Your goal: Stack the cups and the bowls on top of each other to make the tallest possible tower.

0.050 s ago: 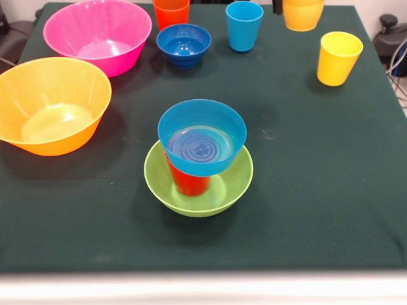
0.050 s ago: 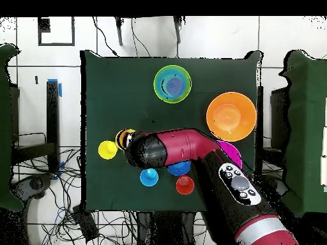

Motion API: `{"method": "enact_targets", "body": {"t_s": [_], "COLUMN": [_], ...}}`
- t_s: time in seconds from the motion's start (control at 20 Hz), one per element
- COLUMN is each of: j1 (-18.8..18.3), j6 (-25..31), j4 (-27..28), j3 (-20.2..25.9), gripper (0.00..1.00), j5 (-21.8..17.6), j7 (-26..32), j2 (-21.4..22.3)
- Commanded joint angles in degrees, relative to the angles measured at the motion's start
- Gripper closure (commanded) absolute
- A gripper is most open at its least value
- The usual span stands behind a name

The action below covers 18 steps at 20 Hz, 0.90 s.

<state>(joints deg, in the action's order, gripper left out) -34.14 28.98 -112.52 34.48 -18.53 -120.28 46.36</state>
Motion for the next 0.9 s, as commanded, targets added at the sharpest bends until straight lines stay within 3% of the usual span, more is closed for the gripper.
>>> {"method": "enact_targets", "body": {"t_s": [0.05,0.55,0.9], "j1": [-3.45,-5.7,-6.03], "j6": [7.69,16.96,17.2], "j4": [2.61,9.33,11.25], "j3": [6.59,8.93,9.82], "gripper": [1.0,1.0,1.0], "j5": [-3.46,-5.14,-7.39], "j7": [15.19,17.86,16.41], "j2": [-1.6,-1.2,-1.76]}}
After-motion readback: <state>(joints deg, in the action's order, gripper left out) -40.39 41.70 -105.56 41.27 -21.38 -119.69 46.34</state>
